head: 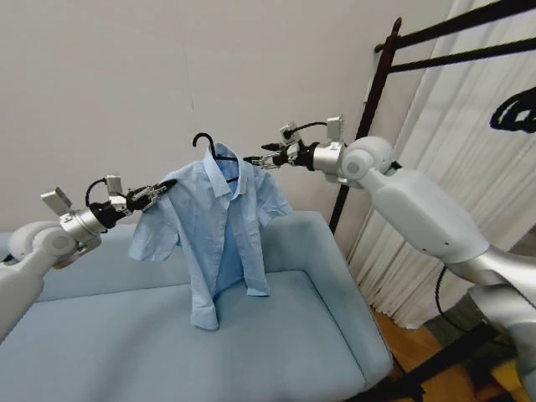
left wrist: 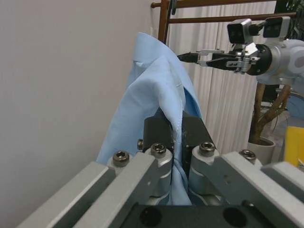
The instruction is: Pick up the clothes from the sofa and hang them on the clothes hanger.
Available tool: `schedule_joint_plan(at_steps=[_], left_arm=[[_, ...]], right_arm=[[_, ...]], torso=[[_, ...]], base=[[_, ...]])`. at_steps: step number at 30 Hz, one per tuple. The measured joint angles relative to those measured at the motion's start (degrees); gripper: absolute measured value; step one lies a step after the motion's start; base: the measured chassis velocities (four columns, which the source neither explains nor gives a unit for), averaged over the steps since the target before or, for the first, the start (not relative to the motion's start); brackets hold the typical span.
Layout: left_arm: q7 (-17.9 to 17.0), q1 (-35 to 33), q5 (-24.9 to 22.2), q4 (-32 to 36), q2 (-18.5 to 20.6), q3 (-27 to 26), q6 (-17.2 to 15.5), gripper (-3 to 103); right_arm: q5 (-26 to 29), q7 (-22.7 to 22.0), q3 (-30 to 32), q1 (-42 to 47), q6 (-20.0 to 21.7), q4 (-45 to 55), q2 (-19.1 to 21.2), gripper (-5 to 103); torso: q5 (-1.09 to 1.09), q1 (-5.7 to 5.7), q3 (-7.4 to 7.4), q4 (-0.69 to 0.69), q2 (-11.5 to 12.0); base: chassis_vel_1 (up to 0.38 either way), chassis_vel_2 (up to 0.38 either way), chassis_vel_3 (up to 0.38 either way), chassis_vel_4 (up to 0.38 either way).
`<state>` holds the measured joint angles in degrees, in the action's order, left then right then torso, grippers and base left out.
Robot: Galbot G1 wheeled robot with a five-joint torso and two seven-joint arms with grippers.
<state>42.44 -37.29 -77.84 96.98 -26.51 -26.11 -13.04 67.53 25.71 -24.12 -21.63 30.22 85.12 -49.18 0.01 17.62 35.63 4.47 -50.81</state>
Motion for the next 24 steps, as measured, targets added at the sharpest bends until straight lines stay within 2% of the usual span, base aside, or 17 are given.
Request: schedule_joint_plan(at_steps=[3, 4, 6, 7, 11, 13, 21, 24], left_arm=[[1.27, -0.1, 0.47, -0.35, 0.11, -0.16, 0.18, 3], [2.62, -0.15, 1.02, -0.69, 0.28, -0.37, 0.27, 3], [5.03, -0.12, 1.91, -1.42, 0.58, -0.67, 0.54, 3], [5.03, -0.12, 1.91, -1.42, 0.58, -0.67, 0.54, 3], [8.74, 0.13, 3.6, -2.58, 0.72, -0.89, 0.98, 3], [9.37, 0.14, 3.92, -2.77, 0.73, -0.91, 1.04, 3], [12.1, 0.56, 4.93, -3.64, 0.64, -0.85, 1.8, 3], [12.68, 0.59, 4.94, -3.68, 0.63, -0.84, 1.87, 3]], right_arm=[[0.41, 0.28, -1.6, -0.75, -0.36, -0.39, 0.39, 100], [0.43, 0.83, -2.85, -1.43, -0.36, -0.78, 0.67, 103], [0.41, 2.57, -4.77, -2.74, 0.62, -1.32, 1.19, 99], [0.41, 2.57, -4.77, -2.74, 0.62, -1.32, 1.19, 99], [0.68, 4.81, -5.88, -4.8, 3.39, -1.85, 1.63, 97], [0.96, 5.36, -6.33, -5.38, 3.66, -2.04, 1.77, 97], [1.12, 12.96, -12.53, -10.36, 4.52, -3.98, 2.99, 95], [0.24, 13.89, -13.7, -11.05, 4.45, -5.0, 2.87, 93]], torso=[[0.0, 0.0, 0.0, -0.01, 0.0], [-0.01, 0.0, 0.0, -0.01, 0.0], [0.0, 0.0, 0.0, -0.01, 0.0], [0.0, 0.0, 0.0, -0.01, 0.0], [-0.01, 0.0, 0.0, 0.0, 0.0], [-0.01, 0.0, 0.0, 0.0, 0.0], [-0.01, 0.0, 0.0, 0.0, 0.0], [-0.01, 0.0, 0.0, 0.0, 0.0]], base=[[0.0, 0.0, 0.0, 0.0], [0.0, 0.0, 0.0, 0.0], [0.0, 0.0, 0.0, 0.0], [0.0, 0.0, 0.0, 0.0], [0.0, 0.0, 0.0, 0.0], [0.0, 0.0, 0.0, 0.0], [0.0, 0.0, 0.0, 0.0], [0.0, 0.0, 0.0, 0.0]])
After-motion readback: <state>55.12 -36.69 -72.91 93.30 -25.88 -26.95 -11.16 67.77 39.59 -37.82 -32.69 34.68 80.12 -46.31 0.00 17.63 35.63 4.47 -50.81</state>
